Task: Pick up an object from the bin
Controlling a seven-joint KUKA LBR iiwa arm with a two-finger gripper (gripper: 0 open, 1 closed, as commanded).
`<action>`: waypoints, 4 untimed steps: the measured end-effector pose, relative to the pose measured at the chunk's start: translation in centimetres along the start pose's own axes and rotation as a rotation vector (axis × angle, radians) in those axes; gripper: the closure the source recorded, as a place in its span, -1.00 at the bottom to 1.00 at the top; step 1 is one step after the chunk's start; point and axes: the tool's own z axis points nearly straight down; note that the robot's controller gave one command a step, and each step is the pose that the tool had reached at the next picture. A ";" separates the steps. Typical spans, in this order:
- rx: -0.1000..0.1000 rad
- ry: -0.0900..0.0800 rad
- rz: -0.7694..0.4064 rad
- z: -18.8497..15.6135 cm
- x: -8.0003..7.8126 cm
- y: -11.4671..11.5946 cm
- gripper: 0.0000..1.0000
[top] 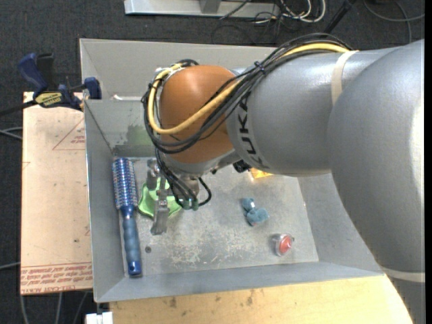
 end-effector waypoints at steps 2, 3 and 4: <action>-0.017 -0.044 0.034 8.3 -3.4 -4.5 -1.00; -0.018 -0.047 0.037 8.0 -3.6 -4.5 1.00; -0.004 -0.015 0.020 5.1 -4.2 -4.3 1.00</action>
Offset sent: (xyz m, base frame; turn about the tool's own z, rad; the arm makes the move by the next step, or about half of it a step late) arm 0.0294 -0.0455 -0.0770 -0.0662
